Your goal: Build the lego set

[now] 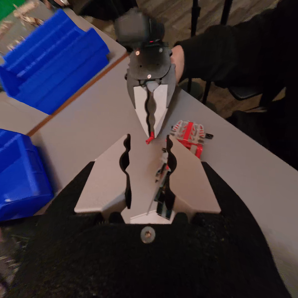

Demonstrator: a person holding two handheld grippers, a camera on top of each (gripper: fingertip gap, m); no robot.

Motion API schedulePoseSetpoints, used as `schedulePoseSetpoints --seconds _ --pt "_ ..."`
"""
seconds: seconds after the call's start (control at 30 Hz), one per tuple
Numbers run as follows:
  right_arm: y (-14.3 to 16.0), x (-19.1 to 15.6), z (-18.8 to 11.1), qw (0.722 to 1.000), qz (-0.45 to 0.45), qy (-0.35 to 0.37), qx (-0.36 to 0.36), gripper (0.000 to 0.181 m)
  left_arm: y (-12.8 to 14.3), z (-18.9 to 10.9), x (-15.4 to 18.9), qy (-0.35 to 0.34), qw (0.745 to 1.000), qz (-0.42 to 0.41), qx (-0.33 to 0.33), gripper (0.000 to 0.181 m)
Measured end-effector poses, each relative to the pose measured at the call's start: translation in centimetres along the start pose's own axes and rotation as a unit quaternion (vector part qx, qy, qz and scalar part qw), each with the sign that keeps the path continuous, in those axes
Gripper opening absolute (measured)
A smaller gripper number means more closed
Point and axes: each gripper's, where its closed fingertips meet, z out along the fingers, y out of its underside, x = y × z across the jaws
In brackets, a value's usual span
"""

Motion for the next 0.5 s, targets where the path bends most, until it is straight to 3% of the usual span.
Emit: schedulePoseSetpoints --seconds 0.03,0.13,0.2,0.27,0.4,0.5 --pt "-1.4 -0.1 -0.9 0.999 0.014 -0.01 0.05 0.007 -0.3 0.0 -0.5 -0.019 1.0 0.023 -0.004 0.039" --pt "-5.5 -1.9 -4.3 0.965 0.111 -0.126 0.202 0.007 -1.1 0.6 -0.5 -0.051 0.989 0.135 -0.026 0.035" --pt "-6.8 -1.3 -5.4 0.939 0.176 -0.147 0.258 0.007 -1.5 1.3 0.0 -0.062 0.975 0.207 -0.044 0.034" --pt "-7.6 -1.6 -6.1 0.917 0.212 -0.187 0.281 0.007 -1.4 2.0 0.5 -0.068 0.96 0.261 -0.074 0.034" --pt "-8.8 -3.1 -6.4 0.901 0.22 -0.233 0.293 0.006 -0.8 2.9 0.2 -0.103 0.925 0.344 -0.124 0.022" --pt "-9.0 -3.6 -5.8 0.902 0.222 -0.238 0.283 0.007 -0.9 3.1 0.6 -0.109 0.919 0.359 -0.12 0.014"
